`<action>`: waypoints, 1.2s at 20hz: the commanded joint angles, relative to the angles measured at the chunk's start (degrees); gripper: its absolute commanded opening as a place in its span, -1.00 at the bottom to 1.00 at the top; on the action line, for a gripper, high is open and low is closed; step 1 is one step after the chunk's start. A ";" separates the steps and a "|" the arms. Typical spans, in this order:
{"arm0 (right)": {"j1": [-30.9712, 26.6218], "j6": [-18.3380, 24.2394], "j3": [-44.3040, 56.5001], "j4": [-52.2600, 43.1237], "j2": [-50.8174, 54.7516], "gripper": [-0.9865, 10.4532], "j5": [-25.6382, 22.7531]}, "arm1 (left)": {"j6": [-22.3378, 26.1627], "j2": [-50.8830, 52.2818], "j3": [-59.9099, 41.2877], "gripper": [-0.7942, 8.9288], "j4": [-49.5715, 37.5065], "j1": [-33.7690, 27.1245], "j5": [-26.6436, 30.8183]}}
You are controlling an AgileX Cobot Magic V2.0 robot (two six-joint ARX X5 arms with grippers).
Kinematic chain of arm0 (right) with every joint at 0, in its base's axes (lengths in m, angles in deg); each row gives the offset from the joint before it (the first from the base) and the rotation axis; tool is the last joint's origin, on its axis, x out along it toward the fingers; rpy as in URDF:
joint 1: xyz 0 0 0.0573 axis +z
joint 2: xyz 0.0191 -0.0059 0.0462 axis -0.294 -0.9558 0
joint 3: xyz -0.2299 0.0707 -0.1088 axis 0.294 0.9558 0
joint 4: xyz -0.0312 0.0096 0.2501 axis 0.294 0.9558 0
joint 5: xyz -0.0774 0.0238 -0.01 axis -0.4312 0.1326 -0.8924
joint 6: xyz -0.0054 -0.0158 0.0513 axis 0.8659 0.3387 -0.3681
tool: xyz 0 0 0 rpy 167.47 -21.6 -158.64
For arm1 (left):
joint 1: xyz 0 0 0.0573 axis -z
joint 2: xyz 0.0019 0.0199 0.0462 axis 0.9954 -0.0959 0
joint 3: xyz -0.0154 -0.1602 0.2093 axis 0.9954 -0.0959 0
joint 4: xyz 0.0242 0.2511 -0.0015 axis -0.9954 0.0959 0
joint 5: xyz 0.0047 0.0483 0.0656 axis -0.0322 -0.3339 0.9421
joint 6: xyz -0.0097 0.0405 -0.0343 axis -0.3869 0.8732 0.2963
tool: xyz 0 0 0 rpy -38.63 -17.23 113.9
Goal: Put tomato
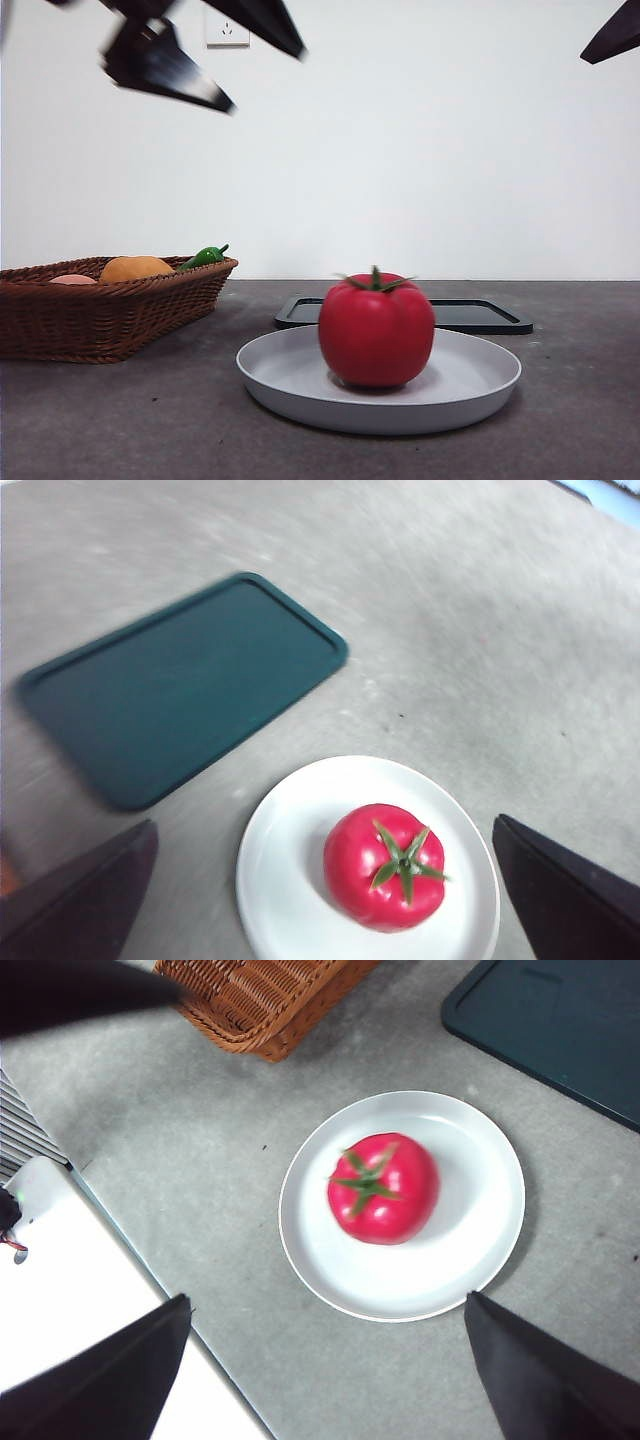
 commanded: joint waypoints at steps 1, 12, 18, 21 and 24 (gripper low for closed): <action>0.28 -0.13 -1.25 -0.79 -0.50 -0.06 -0.09 | -0.57 4.02 0.96 0.31 4.46 -1.11 -0.04; 0.28 -0.13 -1.25 -0.79 -0.55 -0.06 -0.04 | -0.52 16.94 0.98 0.30 30.80 -2.56 -12.15; 0.42 -0.17 -1.25 -0.87 -1.44 -0.06 0.04 | -0.52 16.92 0.96 0.30 30.45 -2.56 -12.15; 1.95 -0.17 -1.25 -1.99 -4.39 -0.06 0.02 | -0.48 16.92 0.96 0.30 30.42 -2.56 -12.13; 4.37 -0.09 -1.25 -6.45 -8.83 -0.06 -0.90 | -0.48 16.92 0.96 0.30 30.42 -2.56 -12.15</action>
